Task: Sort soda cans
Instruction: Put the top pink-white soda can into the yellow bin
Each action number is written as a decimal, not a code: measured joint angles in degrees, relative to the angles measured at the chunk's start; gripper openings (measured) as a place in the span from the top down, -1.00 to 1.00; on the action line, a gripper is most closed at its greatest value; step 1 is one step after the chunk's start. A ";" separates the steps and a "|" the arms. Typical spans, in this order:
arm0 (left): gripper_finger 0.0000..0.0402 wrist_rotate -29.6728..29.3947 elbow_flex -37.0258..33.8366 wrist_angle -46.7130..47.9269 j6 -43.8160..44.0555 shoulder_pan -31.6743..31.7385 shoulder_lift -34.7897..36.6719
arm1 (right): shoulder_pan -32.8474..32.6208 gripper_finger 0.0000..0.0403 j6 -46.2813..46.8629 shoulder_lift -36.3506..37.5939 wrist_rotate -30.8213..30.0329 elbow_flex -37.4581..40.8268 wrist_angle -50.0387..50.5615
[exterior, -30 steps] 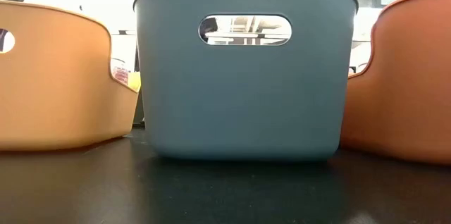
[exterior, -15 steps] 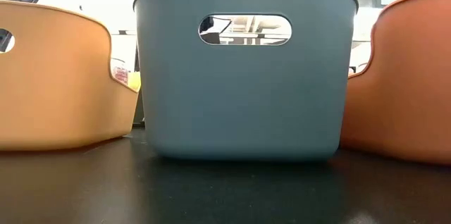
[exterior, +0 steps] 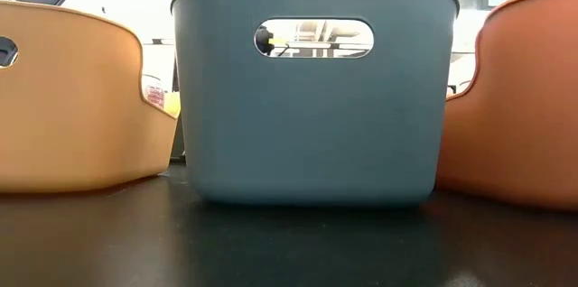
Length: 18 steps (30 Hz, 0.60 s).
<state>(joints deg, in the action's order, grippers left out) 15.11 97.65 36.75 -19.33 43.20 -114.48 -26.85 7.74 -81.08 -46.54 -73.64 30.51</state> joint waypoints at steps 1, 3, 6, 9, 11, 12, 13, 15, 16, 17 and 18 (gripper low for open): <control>-0.71 0.06 0.00 -0.41 0.49 -0.02 0.00 | 0.00 -0.90 0.21 0.00 0.00 -0.01 0.23; -0.71 0.11 0.02 -0.93 1.17 -0.02 0.00 | 0.20 -0.90 0.43 0.00 0.02 -0.01 0.83; -0.71 0.11 0.02 -0.74 2.14 -0.02 -0.02 | 0.39 -0.90 0.43 0.00 0.02 -0.01 0.86; -0.71 0.15 0.02 -0.75 3.14 -0.02 -0.02 | 0.38 -0.90 0.43 0.00 0.02 -0.01 0.87; -0.71 0.15 0.02 -0.74 3.75 -0.06 -0.24 | 0.37 -0.90 0.43 0.00 0.02 -0.01 0.86; -0.71 0.17 0.04 -1.30 4.10 -0.26 -0.78 | 0.37 -0.90 0.45 0.00 0.02 -0.01 0.86; -0.71 0.69 0.06 -1.65 4.68 -0.30 -1.20 | 0.37 -0.90 0.45 0.00 0.02 -0.01 0.84; -0.71 1.18 0.03 -1.64 5.55 -0.42 -2.67 | 0.37 -0.90 0.47 0.00 0.05 -0.01 0.80; -0.71 1.03 0.02 -2.09 5.86 -0.46 -3.41 | 0.37 -0.90 0.70 0.00 0.06 -0.01 0.80; -0.71 0.86 0.02 -2.47 6.22 -0.49 -4.17 | 0.37 -0.90 0.85 0.00 0.07 -0.01 0.82; -0.71 0.65 0.02 -3.02 6.62 -0.52 -4.78 | 0.37 -0.90 1.00 0.00 0.07 -0.01 0.84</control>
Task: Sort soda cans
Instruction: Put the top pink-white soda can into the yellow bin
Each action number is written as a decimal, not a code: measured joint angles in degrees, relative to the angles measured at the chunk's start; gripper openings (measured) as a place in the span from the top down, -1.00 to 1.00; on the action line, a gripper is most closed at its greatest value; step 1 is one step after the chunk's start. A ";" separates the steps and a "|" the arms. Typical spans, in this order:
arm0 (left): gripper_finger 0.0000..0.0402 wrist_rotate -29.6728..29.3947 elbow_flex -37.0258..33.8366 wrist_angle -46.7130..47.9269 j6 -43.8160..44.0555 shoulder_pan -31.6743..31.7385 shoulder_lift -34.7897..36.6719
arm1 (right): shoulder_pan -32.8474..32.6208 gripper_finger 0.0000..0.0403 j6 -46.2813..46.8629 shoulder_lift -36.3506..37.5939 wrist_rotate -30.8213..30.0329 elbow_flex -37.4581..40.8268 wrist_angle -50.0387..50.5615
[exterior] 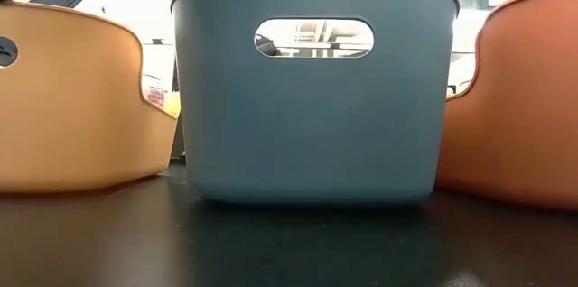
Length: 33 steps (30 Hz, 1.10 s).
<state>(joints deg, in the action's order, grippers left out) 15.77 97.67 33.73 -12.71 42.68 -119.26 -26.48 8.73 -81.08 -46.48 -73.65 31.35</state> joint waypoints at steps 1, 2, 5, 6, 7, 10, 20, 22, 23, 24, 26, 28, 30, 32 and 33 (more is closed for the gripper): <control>-0.71 -0.31 0.00 -0.68 0.58 -0.01 -0.48 | 0.00 -0.90 0.17 0.00 0.00 0.00 0.04; -0.71 -0.66 0.00 -1.57 1.11 -0.05 -0.96 | 0.00 -0.90 0.24 0.00 0.02 0.00 0.13; -0.71 -0.78 -0.02 -3.37 2.57 -0.04 -1.93 | 0.00 -0.90 0.26 0.00 0.02 0.00 0.16; -0.71 -0.80 -0.02 -3.75 2.75 -0.04 -1.97 | 0.00 -0.90 0.26 0.00 0.02 0.00 0.19; -0.71 -0.85 -0.02 -4.04 2.71 -0.04 -1.97 | 0.00 -0.90 0.26 0.00 0.02 0.00 0.26; -0.71 -0.77 -0.02 -5.17 2.46 -0.15 -1.93 | 0.00 -0.90 0.26 0.00 0.02 0.00 0.63; -0.46 -0.73 -0.02 -4.78 2.38 -1.07 -1.84 | 1.18 -0.90 1.36 0.00 0.02 0.00 1.26; -0.46 -0.71 -0.02 -4.35 2.30 -1.47 -1.81 | 1.39 -0.90 1.75 0.02 0.02 0.00 1.46; -0.46 -0.70 -0.02 -3.84 2.29 -1.67 -1.77 | 1.53 -0.90 1.80 0.02 0.02 0.00 1.46; -0.46 -0.69 0.00 -3.38 2.27 -1.84 -1.72 | 1.53 -0.90 1.86 0.02 0.02 0.00 1.46; -0.46 -0.55 -0.02 -1.67 2.26 -2.07 -0.98 | 1.53 -0.90 1.92 0.02 0.00 0.00 1.46; -0.46 -0.92 -0.23 1.16 1.26 -2.43 0.56 | 1.53 -0.90 1.92 0.02 0.00 0.00 1.45; -0.46 -1.63 -0.31 2.35 0.26 -2.64 2.97 | 1.53 -0.90 1.94 0.02 0.00 0.00 1.44; -0.46 -1.80 -0.21 2.47 -0.42 -2.71 6.49 | 1.53 -0.90 1.92 0.02 0.00 0.00 1.44; -0.46 -1.85 -0.17 3.16 -0.51 -2.71 8.45 | 1.53 -0.90 1.94 0.02 0.00 0.00 1.44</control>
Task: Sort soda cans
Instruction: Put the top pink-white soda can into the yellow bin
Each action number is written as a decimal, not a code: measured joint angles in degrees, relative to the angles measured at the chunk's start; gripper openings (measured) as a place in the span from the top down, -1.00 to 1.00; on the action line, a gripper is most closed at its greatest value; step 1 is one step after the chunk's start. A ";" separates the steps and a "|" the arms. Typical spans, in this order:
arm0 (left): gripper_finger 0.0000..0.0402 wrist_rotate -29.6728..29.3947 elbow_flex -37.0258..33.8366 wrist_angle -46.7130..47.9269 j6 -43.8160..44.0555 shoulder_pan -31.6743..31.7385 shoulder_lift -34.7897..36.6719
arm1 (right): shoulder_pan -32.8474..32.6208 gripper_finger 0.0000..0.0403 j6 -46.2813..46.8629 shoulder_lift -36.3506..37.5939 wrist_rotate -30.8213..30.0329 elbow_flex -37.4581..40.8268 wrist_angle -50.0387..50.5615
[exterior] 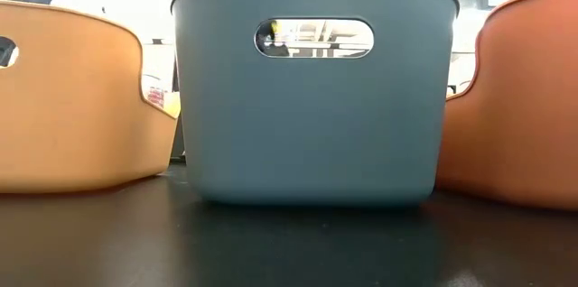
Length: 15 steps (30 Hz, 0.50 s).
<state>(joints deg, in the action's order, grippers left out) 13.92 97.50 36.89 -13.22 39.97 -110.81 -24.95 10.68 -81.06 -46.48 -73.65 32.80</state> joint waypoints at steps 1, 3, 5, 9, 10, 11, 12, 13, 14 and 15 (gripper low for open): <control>-0.46 -0.13 0.02 0.63 -0.14 -0.01 2.14 | 0.00 -0.90 0.00 0.00 0.00 0.00 0.00; -0.46 -0.52 0.06 1.59 -1.19 -0.32 5.98 | 0.00 -0.90 0.00 0.00 0.00 0.00 0.00; -0.46 -0.68 0.06 3.90 -1.71 -1.10 10.35 | 0.00 -0.90 0.00 0.00 0.00 0.00 0.00; -0.46 -0.22 0.19 14.55 -5.44 -4.43 20.68 | 0.00 -0.90 0.05 0.00 0.00 0.00 0.00; -0.46 -0.32 0.21 17.83 -5.89 -5.66 23.12 | 0.00 -0.90 0.07 0.00 0.00 0.00 0.01; -0.46 -0.69 0.21 20.78 -5.88 -7.08 25.28 | 0.00 -0.90 0.07 0.00 0.00 0.00 0.00; -0.46 -1.40 0.16 23.26 -5.64 -8.73 27.43 | 0.00 -0.90 0.07 0.00 0.00 0.00 0.00; -0.46 -2.53 0.12 25.12 -4.96 -10.64 29.44 | 0.00 -0.90 0.07 0.00 0.00 0.00 0.00; -0.46 -3.75 0.10 26.47 -3.78 -12.87 31.39 | 0.00 -0.90 0.04 0.00 0.00 0.00 0.00; -0.46 -4.86 0.10 27.51 -2.48 -15.32 33.26 | 0.02 -0.90 0.02 0.00 0.00 0.00 -0.02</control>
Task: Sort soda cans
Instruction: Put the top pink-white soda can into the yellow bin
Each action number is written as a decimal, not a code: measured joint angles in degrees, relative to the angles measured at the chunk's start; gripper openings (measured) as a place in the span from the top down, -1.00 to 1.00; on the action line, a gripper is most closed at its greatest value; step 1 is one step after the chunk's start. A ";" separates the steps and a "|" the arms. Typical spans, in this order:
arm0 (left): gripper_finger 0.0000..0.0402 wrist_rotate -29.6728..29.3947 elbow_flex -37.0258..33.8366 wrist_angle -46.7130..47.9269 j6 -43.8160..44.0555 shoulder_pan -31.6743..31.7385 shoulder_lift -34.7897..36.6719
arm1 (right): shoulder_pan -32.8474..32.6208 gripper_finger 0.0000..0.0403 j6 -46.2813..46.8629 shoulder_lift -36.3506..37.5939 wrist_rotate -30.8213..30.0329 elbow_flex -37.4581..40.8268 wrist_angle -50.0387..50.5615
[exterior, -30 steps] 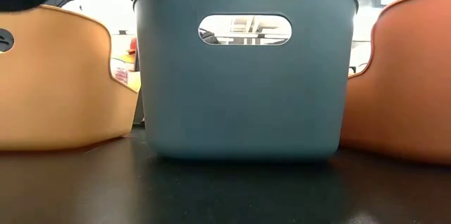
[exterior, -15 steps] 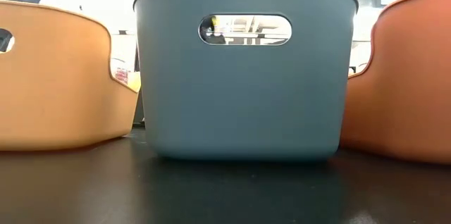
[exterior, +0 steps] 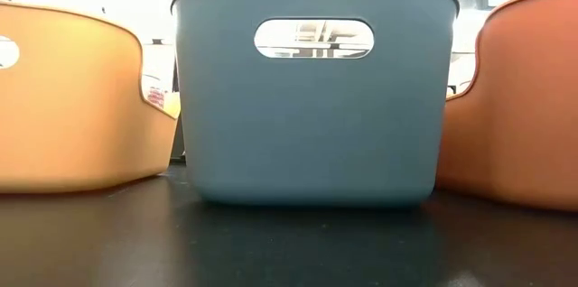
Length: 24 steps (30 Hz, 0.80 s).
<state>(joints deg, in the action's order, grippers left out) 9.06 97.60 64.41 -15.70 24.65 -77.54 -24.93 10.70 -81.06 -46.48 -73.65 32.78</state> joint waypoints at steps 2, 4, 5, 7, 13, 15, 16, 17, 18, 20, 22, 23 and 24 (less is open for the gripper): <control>-0.46 -2.22 -0.52 1.45 2.85 -5.55 3.70 | 0.22 -0.90 0.00 0.00 0.00 0.00 0.02; -0.46 -4.44 -2.96 1.85 6.27 -11.61 7.07 | 0.33 -0.90 0.13 0.00 -0.01 0.00 0.01; -0.46 -5.41 -4.72 1.86 8.22 -14.80 8.65 | 0.33 -0.90 0.24 0.00 -0.02 0.00 -0.01; -0.46 -8.61 -8.93 0.86 12.97 -21.52 11.40 | 0.35 -0.90 0.26 0.00 -0.02 0.00 -0.01; -0.46 -21.96 -24.62 -6.34 27.52 -41.29 17.70 | 0.35 -0.90 0.46 0.00 -0.02 0.00 -0.05; -0.46 -23.79 -29.45 -9.62 30.93 -45.95 18.19 | 0.35 -0.90 0.44 -0.02 -0.02 0.00 -0.15; -0.46 -24.54 -31.33 -11.71 32.16 -47.79 18.16 | 0.35 -0.90 0.46 -0.01 -0.02 0.00 -0.18; -0.46 -25.35 -33.08 -13.75 33.14 -49.32 18.15 | 0.35 -0.90 0.46 -0.02 -0.02 0.00 -0.18; -0.46 -26.15 -34.68 -15.30 33.97 -50.54 18.12 | 0.35 -0.90 0.47 -0.02 -0.02 0.00 -0.20; -0.46 -27.78 -37.67 -16.55 35.96 -52.02 17.46 | 0.35 -0.90 0.48 -0.01 -0.02 0.00 -0.26; -0.46 -28.24 -40.25 -16.57 38.11 -52.42 15.82 | 0.35 -0.90 0.46 0.00 -0.02 0.00 -0.59; -0.46 -28.40 -41.33 -16.59 39.08 -52.44 14.84 | 0.34 -0.90 0.46 -0.02 -0.02 0.00 -0.89; -0.46 -28.47 -42.25 -16.69 39.87 -52.44 13.95 | 0.34 -0.90 0.44 -0.02 -0.04 0.00 -1.20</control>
<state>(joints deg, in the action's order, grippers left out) -19.41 55.35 47.71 24.17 -27.79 -63.59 -24.60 11.14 -81.08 -46.52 -73.65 31.58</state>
